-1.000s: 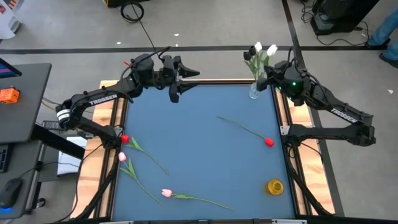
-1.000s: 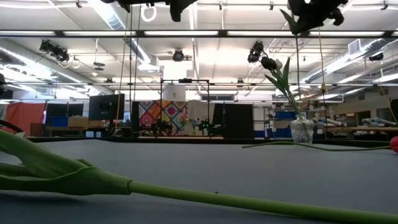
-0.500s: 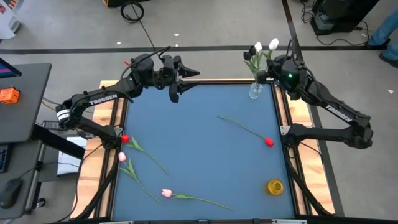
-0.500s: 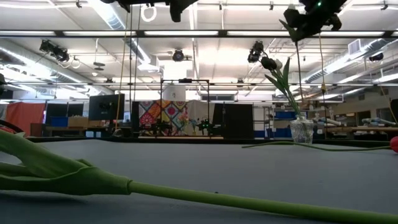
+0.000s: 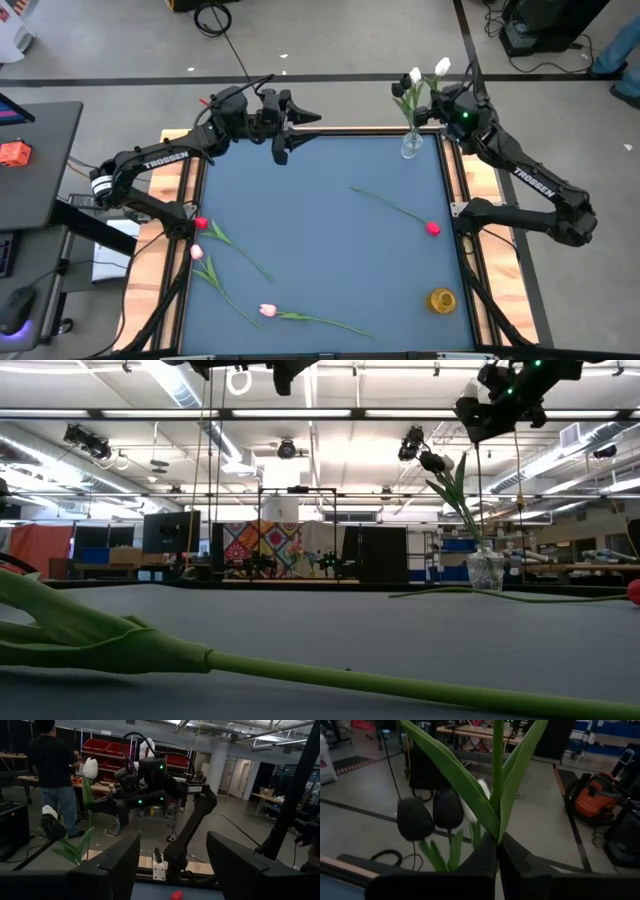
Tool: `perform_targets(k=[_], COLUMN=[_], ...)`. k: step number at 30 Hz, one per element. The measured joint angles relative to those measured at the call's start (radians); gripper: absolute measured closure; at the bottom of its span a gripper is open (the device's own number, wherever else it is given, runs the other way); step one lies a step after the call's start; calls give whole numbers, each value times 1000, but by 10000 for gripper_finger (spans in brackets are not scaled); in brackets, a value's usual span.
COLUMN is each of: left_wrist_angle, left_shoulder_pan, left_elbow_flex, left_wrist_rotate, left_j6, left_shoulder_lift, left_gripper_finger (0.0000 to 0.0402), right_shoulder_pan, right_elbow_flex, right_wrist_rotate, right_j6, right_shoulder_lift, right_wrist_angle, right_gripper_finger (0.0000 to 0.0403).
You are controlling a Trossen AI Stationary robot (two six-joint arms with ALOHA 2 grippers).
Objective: Sort flowers into vase by color
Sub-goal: Put the white tulip into the transparent vase
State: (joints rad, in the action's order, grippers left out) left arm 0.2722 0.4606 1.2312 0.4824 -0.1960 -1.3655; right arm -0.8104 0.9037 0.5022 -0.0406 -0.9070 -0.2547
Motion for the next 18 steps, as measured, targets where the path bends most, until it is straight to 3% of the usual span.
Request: perform_targets(k=[10,18], left_wrist_angle=[0,0], left_shoulder_pan=[0,0], left_elbow_flex=[0,0], left_wrist_rotate=[0,0], left_j6=[0,0], left_shoulder_lift=[0,0], left_gripper_finger=[166,166], right_shoulder_pan=[-35,-37], right_elbow_flex=[-64,-143], right_wrist_rotate=[-82,-79], right_j6=[-18,-34], right_shoulder_lift=[-3,-15], right_wrist_angle=[-10,-10], right_gripper_finger=[392,384])
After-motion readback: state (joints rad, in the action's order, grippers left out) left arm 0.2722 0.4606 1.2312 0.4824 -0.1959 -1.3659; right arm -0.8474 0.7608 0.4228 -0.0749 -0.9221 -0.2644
